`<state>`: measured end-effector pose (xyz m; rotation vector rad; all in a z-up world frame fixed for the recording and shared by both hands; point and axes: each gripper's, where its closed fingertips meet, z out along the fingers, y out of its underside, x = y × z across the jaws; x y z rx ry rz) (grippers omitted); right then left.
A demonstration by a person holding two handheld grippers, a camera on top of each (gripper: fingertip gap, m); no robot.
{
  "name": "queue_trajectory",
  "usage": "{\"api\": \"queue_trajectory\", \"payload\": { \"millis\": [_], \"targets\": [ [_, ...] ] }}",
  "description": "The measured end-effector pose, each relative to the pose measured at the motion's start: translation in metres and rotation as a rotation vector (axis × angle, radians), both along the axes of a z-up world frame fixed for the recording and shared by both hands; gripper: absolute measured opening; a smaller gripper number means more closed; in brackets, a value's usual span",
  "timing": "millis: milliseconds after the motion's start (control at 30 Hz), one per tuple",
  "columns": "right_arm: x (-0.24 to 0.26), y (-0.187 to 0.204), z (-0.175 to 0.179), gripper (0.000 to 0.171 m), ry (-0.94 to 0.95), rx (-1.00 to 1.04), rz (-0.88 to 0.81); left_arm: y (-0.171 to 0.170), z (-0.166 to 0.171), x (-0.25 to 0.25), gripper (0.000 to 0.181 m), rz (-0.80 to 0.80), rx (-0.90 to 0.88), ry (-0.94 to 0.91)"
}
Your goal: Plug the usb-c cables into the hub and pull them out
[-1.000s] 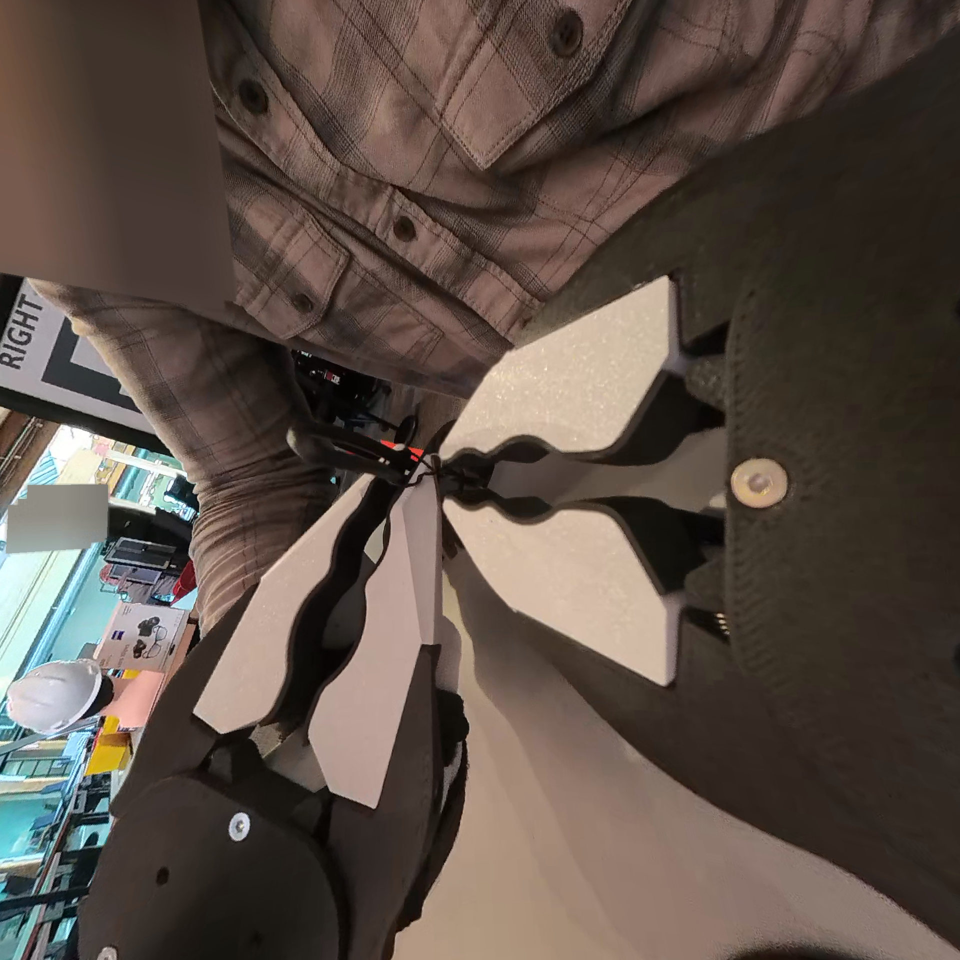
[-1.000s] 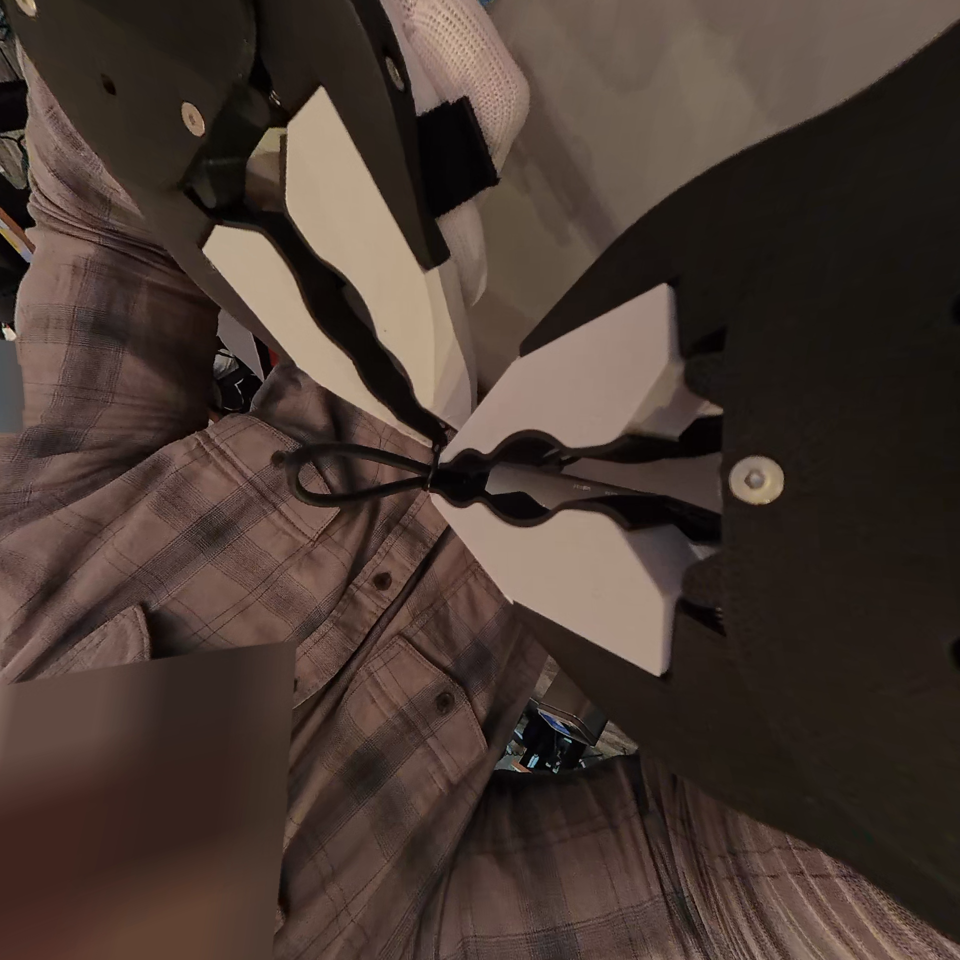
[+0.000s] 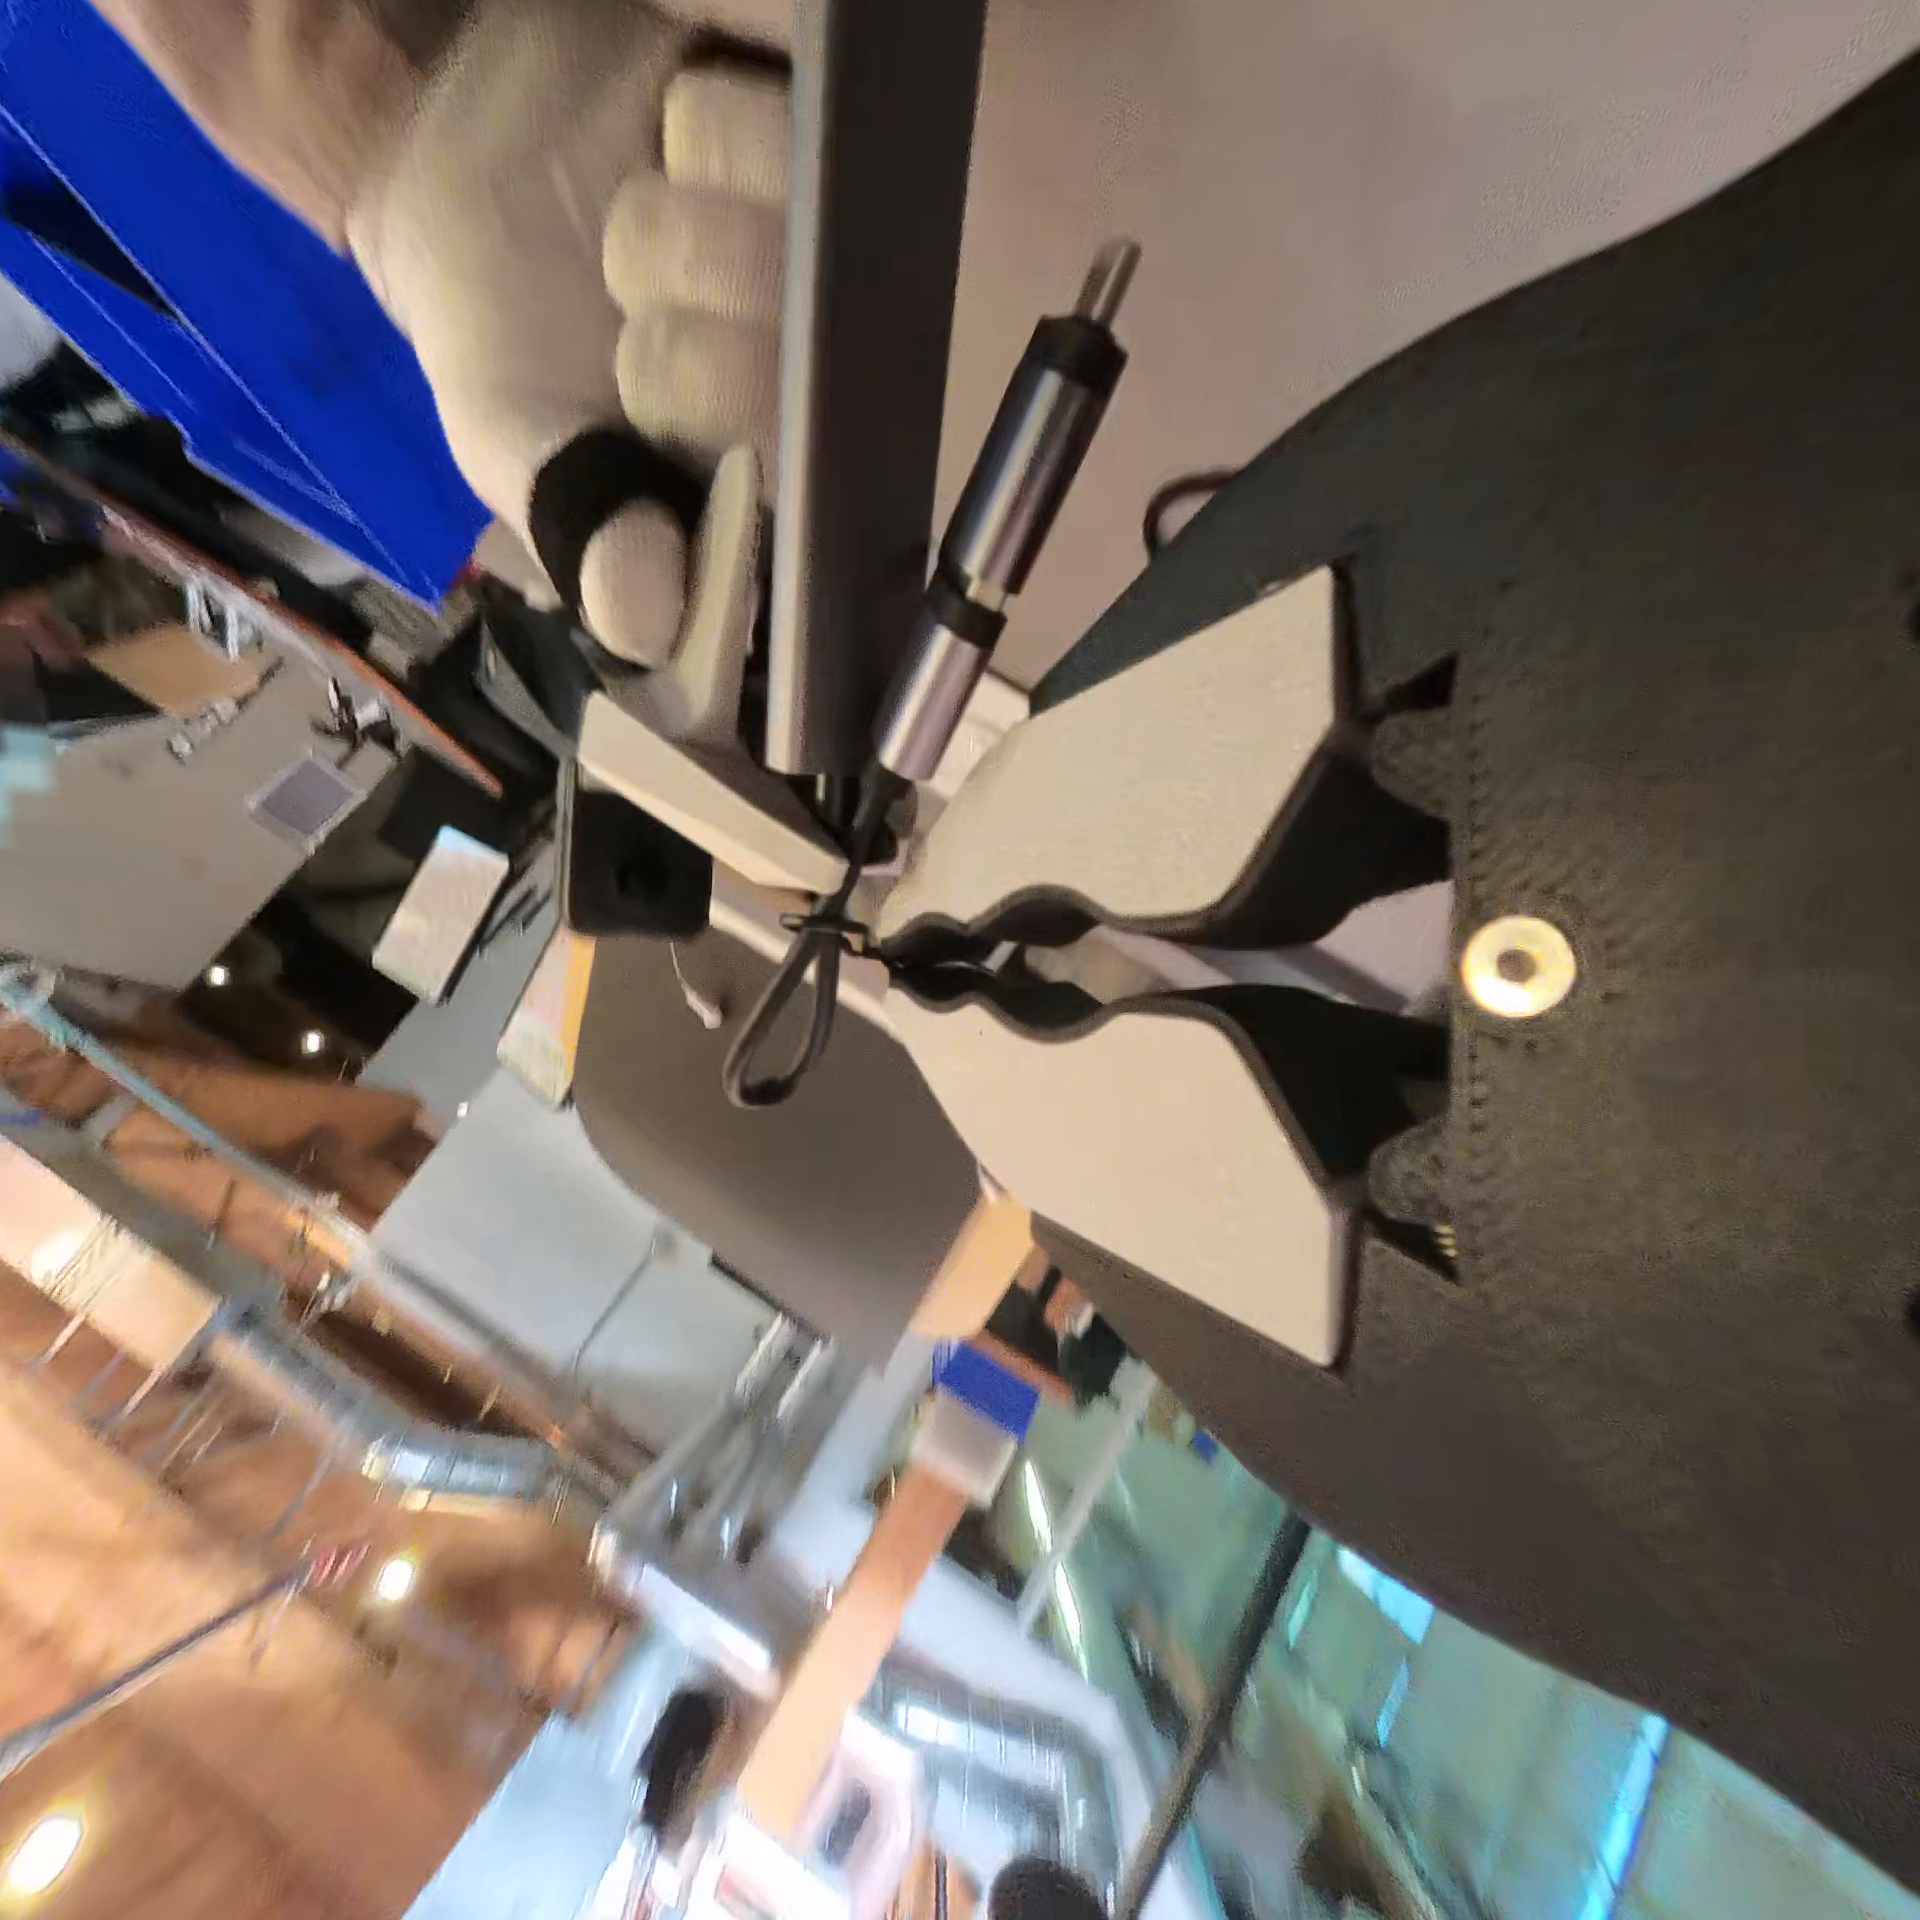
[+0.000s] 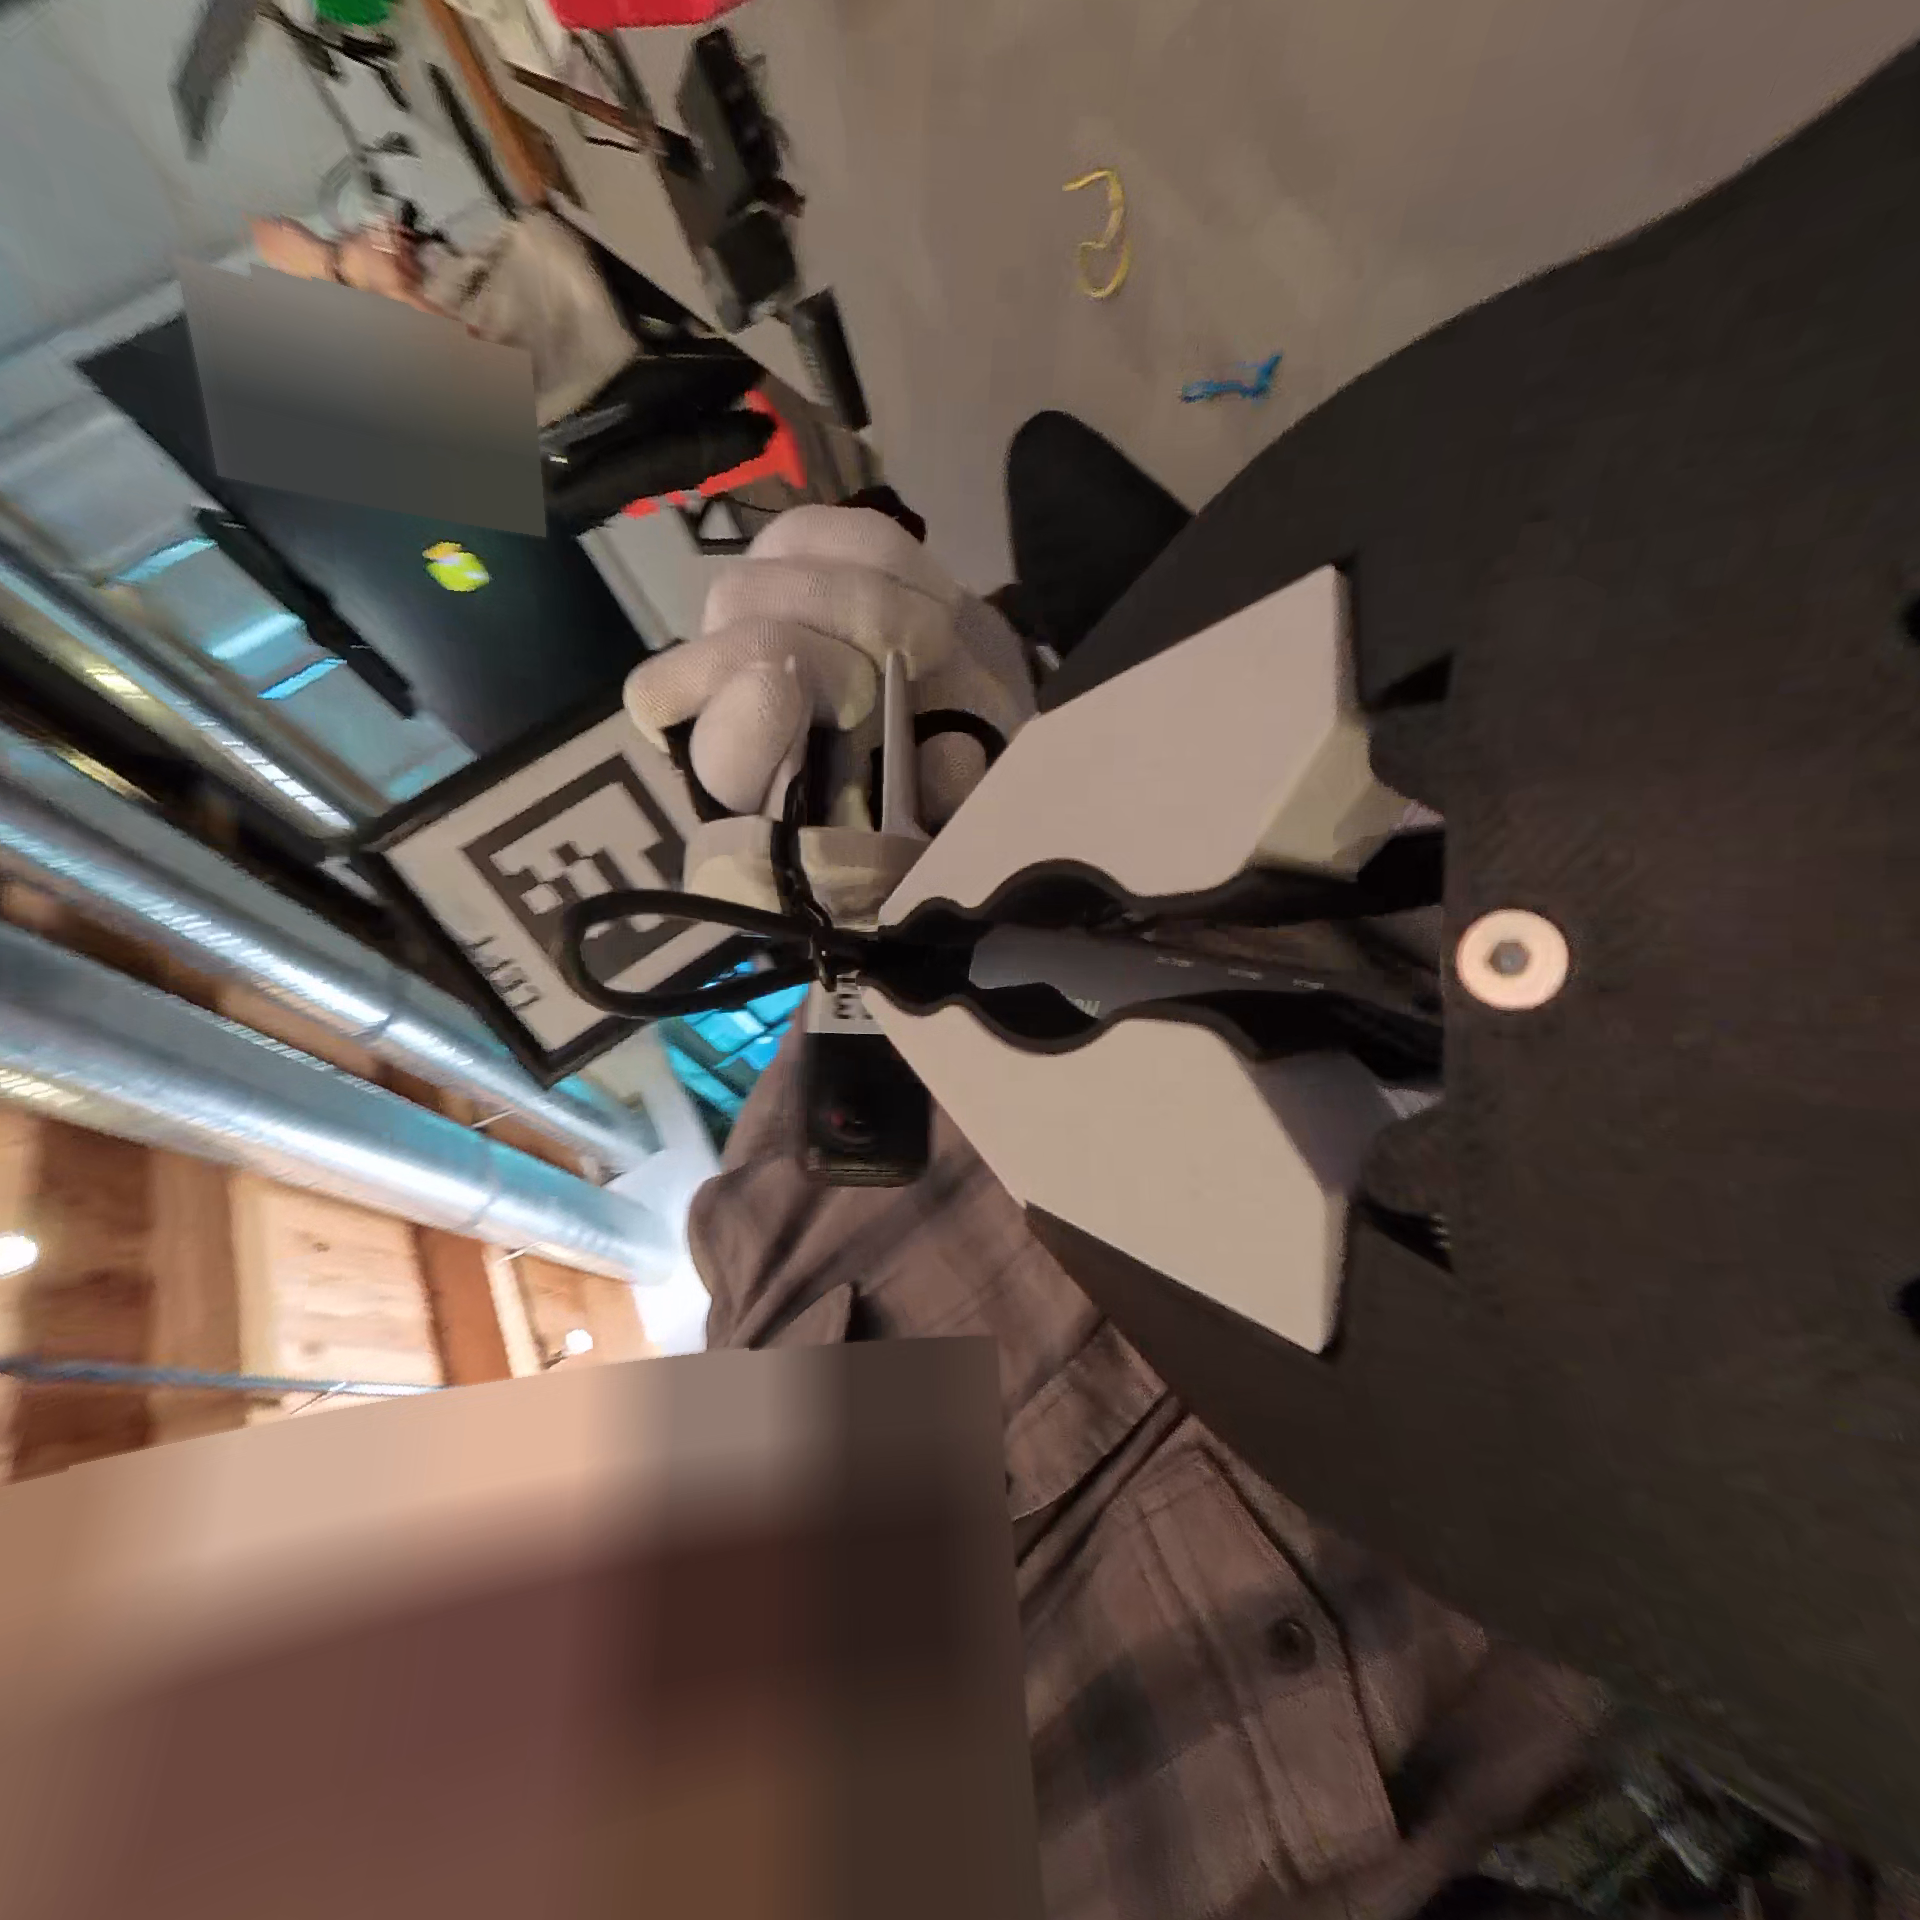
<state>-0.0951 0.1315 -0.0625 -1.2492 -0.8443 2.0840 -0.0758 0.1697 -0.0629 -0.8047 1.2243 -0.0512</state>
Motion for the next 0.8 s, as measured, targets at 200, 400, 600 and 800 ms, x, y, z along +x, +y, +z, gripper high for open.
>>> {"api": "queue_trajectory", "payload": {
  "millis": [200, 400, 600, 800],
  "targets": [
    [0.001, 0.007, 0.016, 0.0, 0.2, -0.056, -0.142, 0.007, 0.015, -0.002, 0.002, 0.101, 0.14, -0.05],
    [0.003, 0.006, 0.004, 0.0, 0.159, -0.058, -0.137, 0.007, -0.004, 0.005, 0.007, -0.022, -0.102, -0.031],
    [0.006, -0.014, -0.011, 0.0, 0.011, -0.004, 0.022, -0.012, -0.028, -0.001, 0.024, -0.347, -0.572, 0.033],
    [0.009, -0.041, -0.022, 0.0, -0.13, 0.042, 0.259, -0.037, -0.035, -0.012, 0.034, -0.71, -1.053, 0.119]
  ]
}}
